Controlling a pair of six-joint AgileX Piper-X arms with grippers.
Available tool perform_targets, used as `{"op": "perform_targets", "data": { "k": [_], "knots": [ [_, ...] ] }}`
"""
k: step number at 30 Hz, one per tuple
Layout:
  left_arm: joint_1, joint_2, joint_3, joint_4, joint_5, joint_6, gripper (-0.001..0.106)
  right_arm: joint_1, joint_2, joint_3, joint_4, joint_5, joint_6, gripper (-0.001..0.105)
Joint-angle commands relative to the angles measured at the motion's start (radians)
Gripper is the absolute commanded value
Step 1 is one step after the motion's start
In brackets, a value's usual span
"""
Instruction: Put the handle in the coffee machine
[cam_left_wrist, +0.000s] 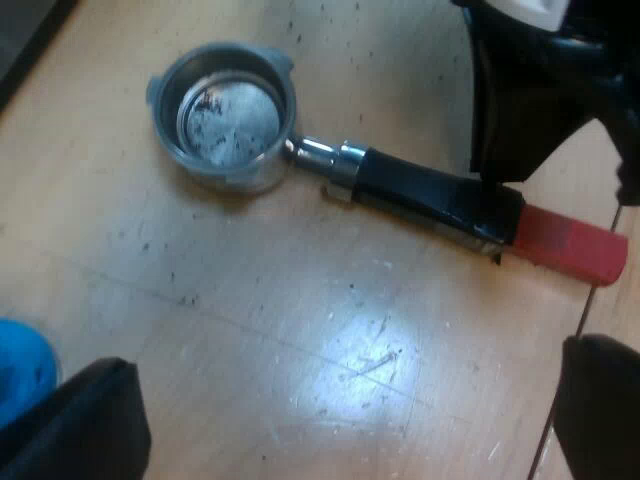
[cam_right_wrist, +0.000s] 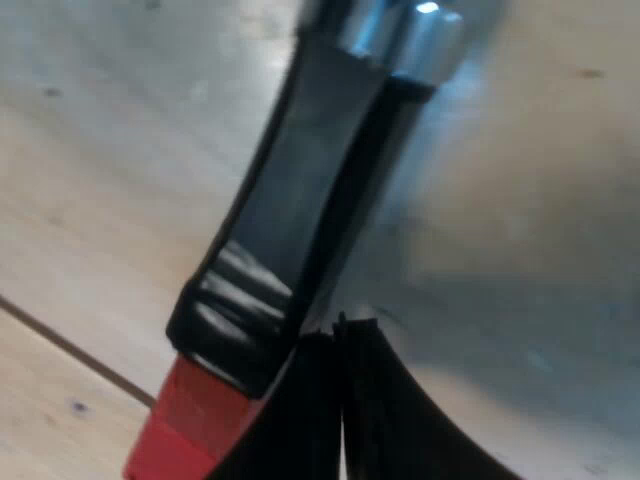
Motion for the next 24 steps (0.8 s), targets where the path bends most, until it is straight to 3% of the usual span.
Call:
{"op": "perform_targets", "data": {
  "k": [1, 6, 9, 15, 24],
  "knots": [
    [0.027, -0.005, -0.004, 0.011, -0.001, 0.000, 0.084, 0.017, -0.001, -0.002, -0.071, -0.008, 0.038, 0.000],
    [0.050, -0.008, -0.033, 0.025, -0.001, 0.000, 0.084, 0.025, -0.001, -0.002, -0.153, -0.003, 0.063, 0.000],
    [0.076, -0.008, -0.096, 0.046, -0.001, 0.000, 0.084, 0.025, -0.001, -0.002, -0.193, 0.010, 0.063, 0.000],
    [0.111, -0.008, -0.175, 0.065, 0.026, 0.000, 0.084, 0.040, -0.023, -0.019, -0.049, 0.006, 0.044, 0.000],
    [0.114, -0.008, -0.179, 0.109, 0.055, 0.002, 0.084, 0.049, -0.030, -0.020, 0.068, 0.021, 0.034, 0.000]
  ]
}}
